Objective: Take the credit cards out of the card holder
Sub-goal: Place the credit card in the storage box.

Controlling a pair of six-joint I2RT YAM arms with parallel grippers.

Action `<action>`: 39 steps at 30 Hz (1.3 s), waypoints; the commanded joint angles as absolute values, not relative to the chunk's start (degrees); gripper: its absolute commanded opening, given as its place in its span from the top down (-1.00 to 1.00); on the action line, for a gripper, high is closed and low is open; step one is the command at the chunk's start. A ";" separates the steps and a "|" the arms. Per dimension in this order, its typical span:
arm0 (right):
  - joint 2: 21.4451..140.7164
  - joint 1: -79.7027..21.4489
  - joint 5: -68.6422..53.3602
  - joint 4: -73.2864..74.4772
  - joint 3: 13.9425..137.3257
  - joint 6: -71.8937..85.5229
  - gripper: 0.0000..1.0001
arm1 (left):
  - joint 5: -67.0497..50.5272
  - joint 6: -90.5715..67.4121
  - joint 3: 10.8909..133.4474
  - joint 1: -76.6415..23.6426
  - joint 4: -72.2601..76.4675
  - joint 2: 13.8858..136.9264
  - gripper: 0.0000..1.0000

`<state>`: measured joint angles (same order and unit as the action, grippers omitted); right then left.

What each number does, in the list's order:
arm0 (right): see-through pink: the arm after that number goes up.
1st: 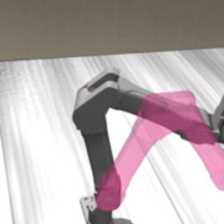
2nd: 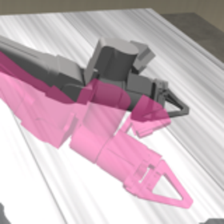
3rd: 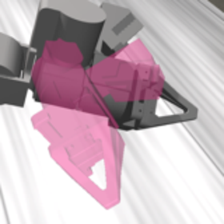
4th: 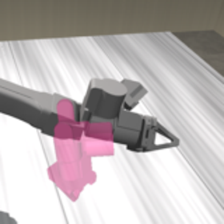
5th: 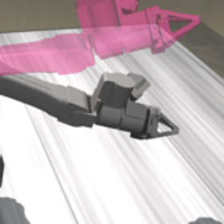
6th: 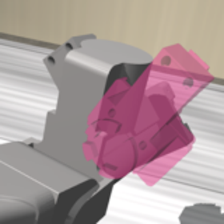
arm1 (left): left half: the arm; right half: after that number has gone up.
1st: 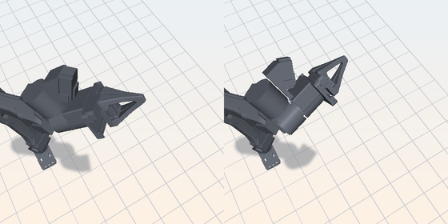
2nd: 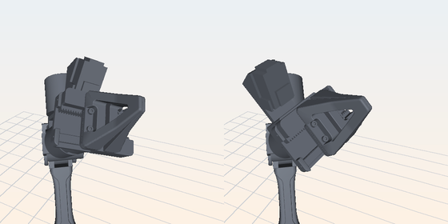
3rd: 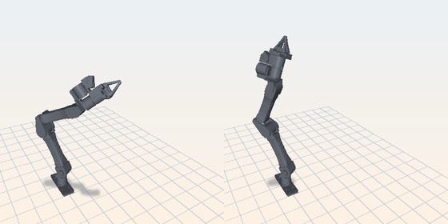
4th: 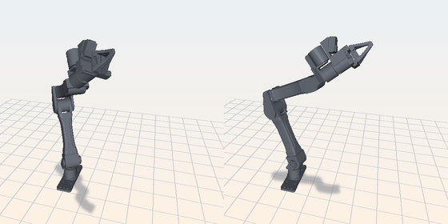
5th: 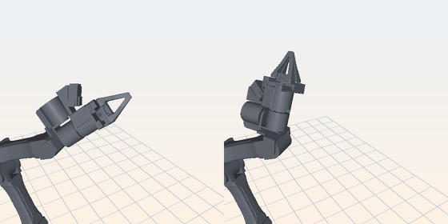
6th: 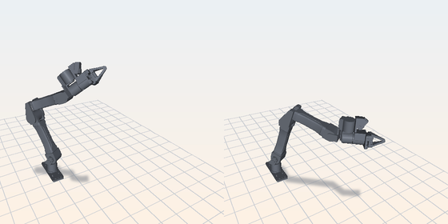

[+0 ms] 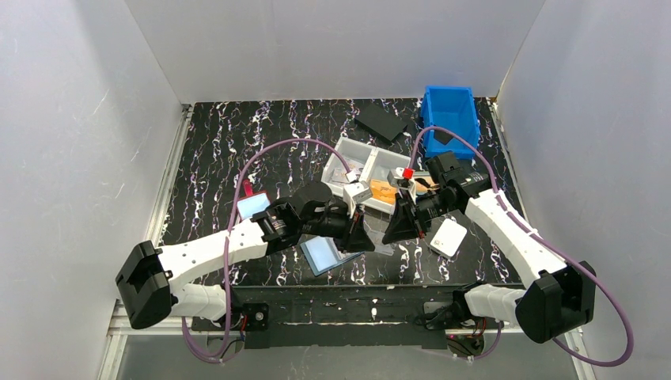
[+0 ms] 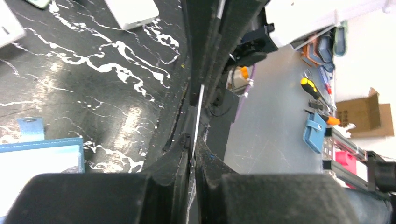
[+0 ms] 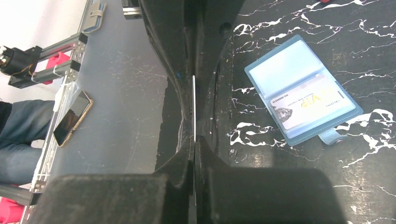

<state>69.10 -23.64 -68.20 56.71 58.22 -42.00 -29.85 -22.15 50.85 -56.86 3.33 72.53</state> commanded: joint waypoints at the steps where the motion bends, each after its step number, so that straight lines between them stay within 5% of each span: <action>1: 69.00 -23.91 -69.87 56.91 59.11 -43.13 0.97 | -24.04 -23.05 50.53 -57.03 3.13 69.72 0.69; 9: 70.03 -23.38 -66.03 54.76 62.67 -40.56 0.97 | -13.50 -30.64 41.27 -54.36 3.51 55.93 -0.94; 25: 77.51 -23.41 -48.39 54.13 77.02 -44.19 0.97 | 1.57 -20.92 38.45 -45.49 -23.87 34.96 -0.97; 39: 86.85 -23.38 -40.04 54.78 89.17 -45.44 0.97 | 10.65 -7.55 37.16 -45.15 -22.56 36.03 -0.97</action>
<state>85.56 -23.59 -42.28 55.35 86.06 -44.49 7.35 -12.32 36.84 -45.47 -22.37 35.92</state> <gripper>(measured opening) 0.031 0.983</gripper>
